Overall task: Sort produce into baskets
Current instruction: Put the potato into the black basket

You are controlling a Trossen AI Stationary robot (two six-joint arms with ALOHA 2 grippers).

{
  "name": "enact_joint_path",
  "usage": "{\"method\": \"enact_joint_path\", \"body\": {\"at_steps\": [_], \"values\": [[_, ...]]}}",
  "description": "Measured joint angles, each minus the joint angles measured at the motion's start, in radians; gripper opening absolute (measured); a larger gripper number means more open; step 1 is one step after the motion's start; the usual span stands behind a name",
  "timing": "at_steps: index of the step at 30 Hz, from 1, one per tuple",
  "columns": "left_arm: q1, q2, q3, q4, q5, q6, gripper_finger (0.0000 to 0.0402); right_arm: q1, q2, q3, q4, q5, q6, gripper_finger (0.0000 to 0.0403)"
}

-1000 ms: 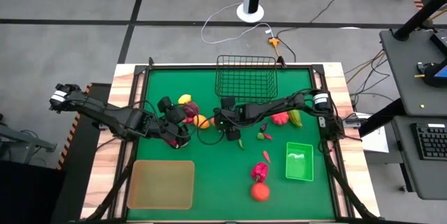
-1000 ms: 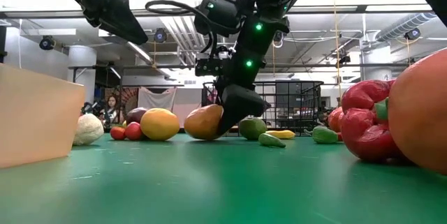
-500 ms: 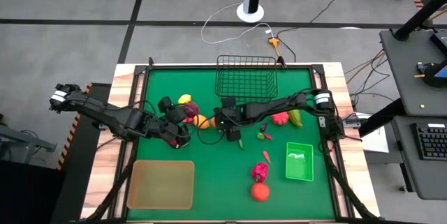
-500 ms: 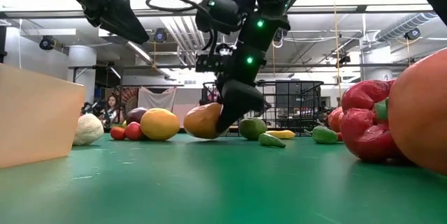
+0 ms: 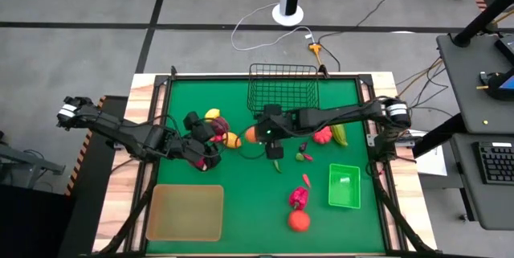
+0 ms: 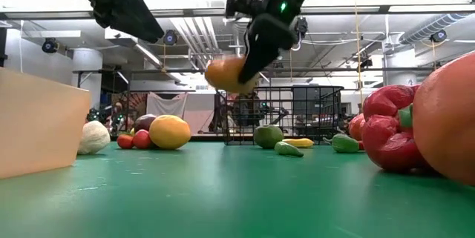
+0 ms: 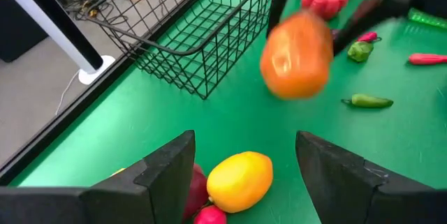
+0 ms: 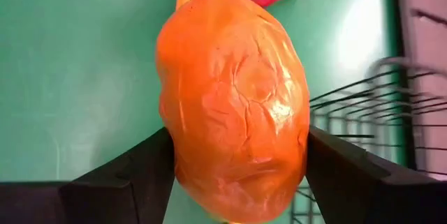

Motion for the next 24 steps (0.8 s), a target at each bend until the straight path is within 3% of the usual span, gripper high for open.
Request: {"method": "enact_joint_path", "body": {"at_steps": [6,11,18,24], "values": [[0.000,0.000,0.000,0.005,0.020,0.001,0.0231,-0.064,-0.110,0.000,0.020,0.043,0.001,0.0268],[0.000,0.000,0.000,0.009,0.020,-0.003,0.0231,-0.182,-0.170,0.000,0.037,0.039,0.127,0.0265],[0.000,0.000,0.008,0.012,0.020,-0.001,0.0231,-0.370,-0.161,0.000,0.039,-0.132,0.280,0.0265],[0.000,0.000,0.008,0.011,0.019,0.005,0.0231,-0.471,-0.103,0.000,0.011,-0.186,0.377,0.0265]]}}
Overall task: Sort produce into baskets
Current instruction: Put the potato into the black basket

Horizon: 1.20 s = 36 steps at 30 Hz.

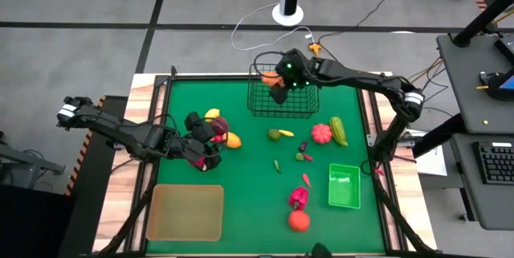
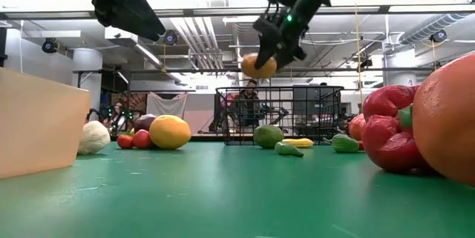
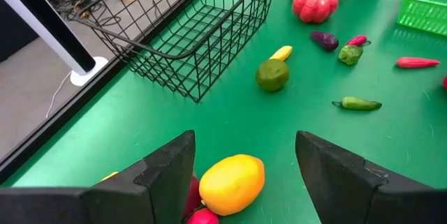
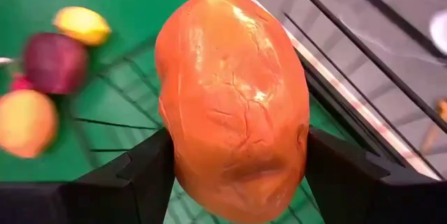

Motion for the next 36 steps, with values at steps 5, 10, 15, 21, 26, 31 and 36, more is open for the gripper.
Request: {"method": "enact_joint_path", "body": {"at_steps": [5,10,15,21,26,31,36], "values": [[0.000,0.000,0.000,-0.004,0.000,0.000,0.0231,-0.046,0.035,0.000,-0.108,-0.008,0.041,0.0265],[0.000,0.000,0.000,-0.004,0.000,0.000,0.0231,-0.075,0.051,0.000,-0.224,-0.007,0.030,0.0265],[0.000,0.000,0.000,-0.003,-0.001,0.000,0.0231,-0.085,0.065,0.000,-0.262,-0.005,0.015,0.0266],[0.000,0.000,0.000,-0.003,-0.001,0.000,0.0231,-0.090,0.094,0.002,-0.279,0.007,-0.011,0.0266],[0.000,0.000,0.000,-0.003,-0.001,0.000,0.0231,-0.095,0.120,0.002,-0.281,0.011,-0.016,0.0268],[0.000,0.000,0.000,-0.002,-0.001,0.000,0.0231,-0.097,0.148,0.002,-0.279,0.011,-0.012,0.0276],[0.000,0.000,0.000,-0.003,-0.001,0.000,0.0231,-0.097,0.164,0.002,-0.278,0.011,-0.012,0.0283]]}}
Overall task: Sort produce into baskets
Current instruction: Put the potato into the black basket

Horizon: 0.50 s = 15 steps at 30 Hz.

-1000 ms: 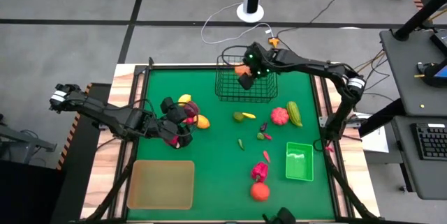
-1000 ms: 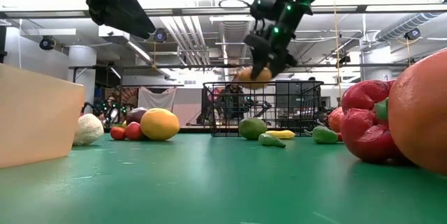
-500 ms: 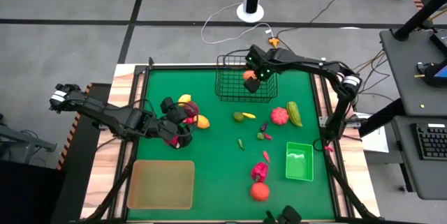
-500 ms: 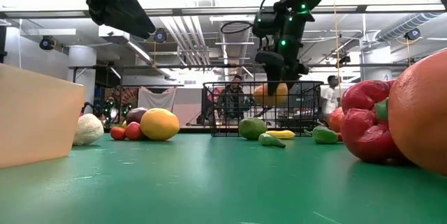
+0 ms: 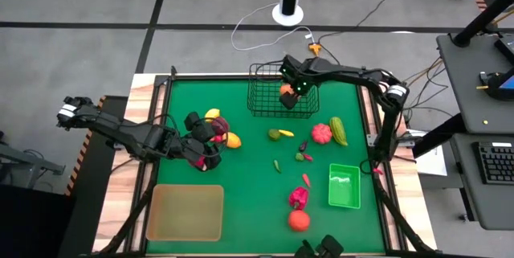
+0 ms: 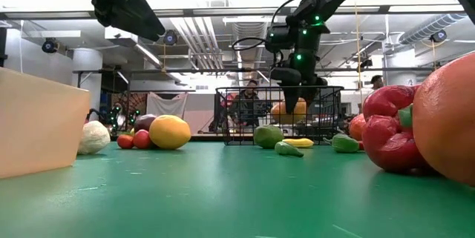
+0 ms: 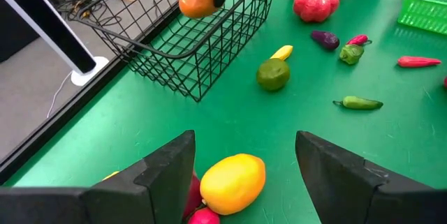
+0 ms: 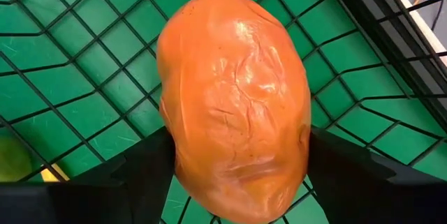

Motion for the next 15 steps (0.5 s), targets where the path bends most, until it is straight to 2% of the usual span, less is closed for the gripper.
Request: {"method": "enact_joint_path", "body": {"at_steps": [15], "values": [[0.000,0.000,0.000,0.000,0.000,0.000,0.0231,-0.001,0.000,0.000,0.012,0.000,-0.010,0.0313]]}}
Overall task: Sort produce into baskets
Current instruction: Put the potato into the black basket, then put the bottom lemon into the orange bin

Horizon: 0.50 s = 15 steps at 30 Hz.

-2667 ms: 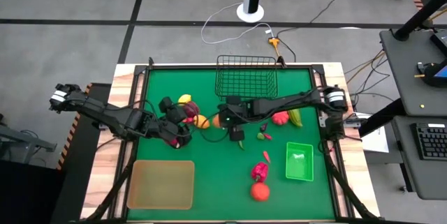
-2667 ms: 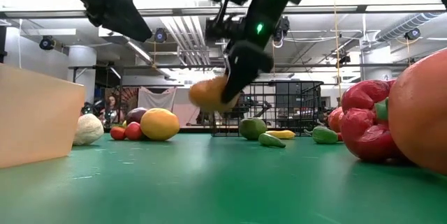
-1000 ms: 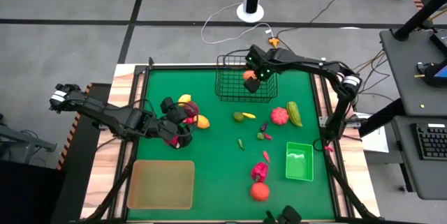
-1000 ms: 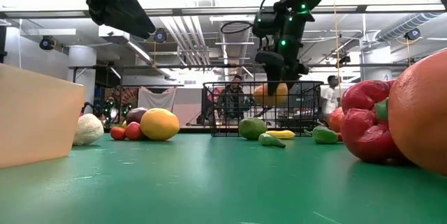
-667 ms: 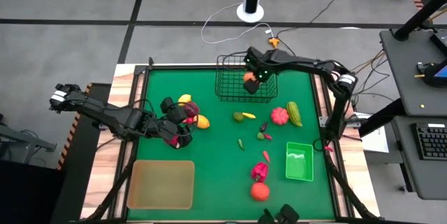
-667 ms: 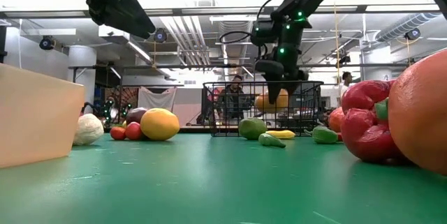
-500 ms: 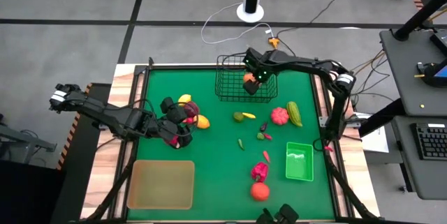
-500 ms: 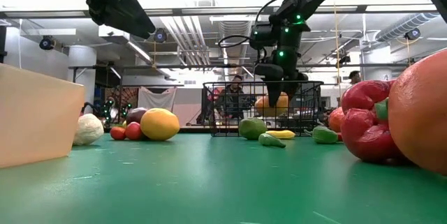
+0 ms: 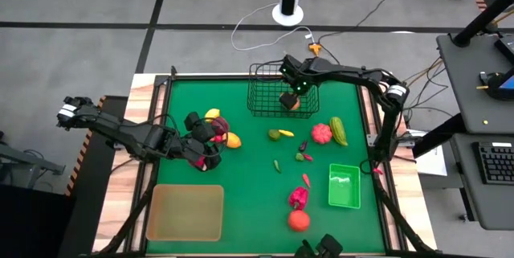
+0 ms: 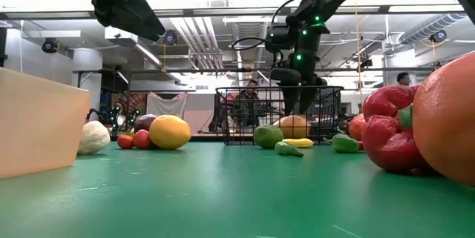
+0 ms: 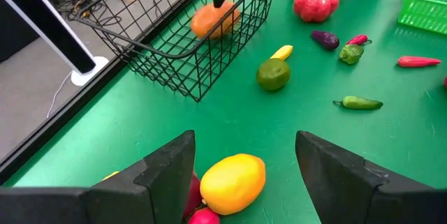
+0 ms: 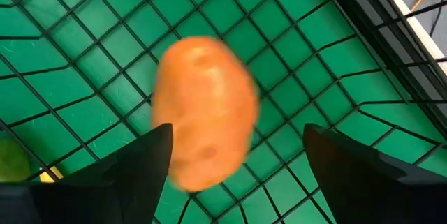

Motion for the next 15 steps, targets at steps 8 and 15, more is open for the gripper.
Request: {"method": "enact_joint_path", "body": {"at_steps": [8,15], "values": [[0.000,0.000,0.000,0.004,0.013,0.000,0.0231,0.000,-0.027,0.031,0.007,0.000,-0.016,0.0306],[0.000,0.000,-0.001,0.009,0.064,-0.008,0.0231,0.029,-0.134,0.040,0.007,0.002,-0.016,0.0299]]}}
